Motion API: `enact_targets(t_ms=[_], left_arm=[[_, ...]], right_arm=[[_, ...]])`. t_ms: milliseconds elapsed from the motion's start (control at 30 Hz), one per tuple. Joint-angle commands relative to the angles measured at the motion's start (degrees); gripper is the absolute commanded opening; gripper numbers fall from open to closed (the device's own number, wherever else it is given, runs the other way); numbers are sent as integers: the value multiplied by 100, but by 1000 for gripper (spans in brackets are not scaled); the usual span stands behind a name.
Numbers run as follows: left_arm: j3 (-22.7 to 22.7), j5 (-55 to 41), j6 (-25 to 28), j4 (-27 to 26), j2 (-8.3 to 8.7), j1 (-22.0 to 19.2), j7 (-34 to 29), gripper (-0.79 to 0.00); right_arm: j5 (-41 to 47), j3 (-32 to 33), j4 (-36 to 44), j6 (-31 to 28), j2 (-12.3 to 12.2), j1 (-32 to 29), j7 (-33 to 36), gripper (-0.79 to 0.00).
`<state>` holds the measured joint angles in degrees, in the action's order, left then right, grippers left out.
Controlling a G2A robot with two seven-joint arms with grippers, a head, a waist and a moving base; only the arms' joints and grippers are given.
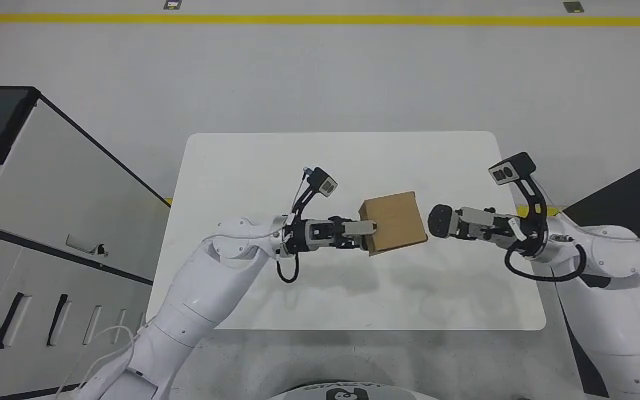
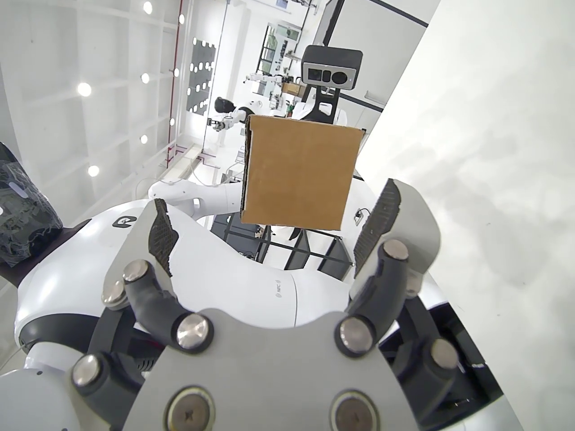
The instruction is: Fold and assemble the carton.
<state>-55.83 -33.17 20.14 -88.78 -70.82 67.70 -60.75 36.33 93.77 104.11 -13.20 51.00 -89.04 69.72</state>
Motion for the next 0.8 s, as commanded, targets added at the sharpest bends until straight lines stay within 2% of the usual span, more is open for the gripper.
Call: enact_targets(t_ms=[0,133,267,467,567,767], left_arm=[[2,-175,-11,-69,-8,75,100,-785],[-16,-1177,89,-61,-51,230,20,-785],[24,-1971,164,87,-108,255,-237,-785],[163,-2568,266,319,-206,202,-508,-785],[189,-2652,325,362,-231,178,-556,-785],[189,-2652,325,362,-231,178,-556,-785]], right_arm=[[46,2,33,-423,20,-21,-100,0],[28,61,7,-1238,45,-50,-67,0],[47,126,-19,-1816,70,-78,-168,0],[-250,173,82,-2564,109,-117,-471,0],[-1094,365,101,-2654,104,-115,-701,0],[-1094,365,101,-2654,104,-115,-701,0]])
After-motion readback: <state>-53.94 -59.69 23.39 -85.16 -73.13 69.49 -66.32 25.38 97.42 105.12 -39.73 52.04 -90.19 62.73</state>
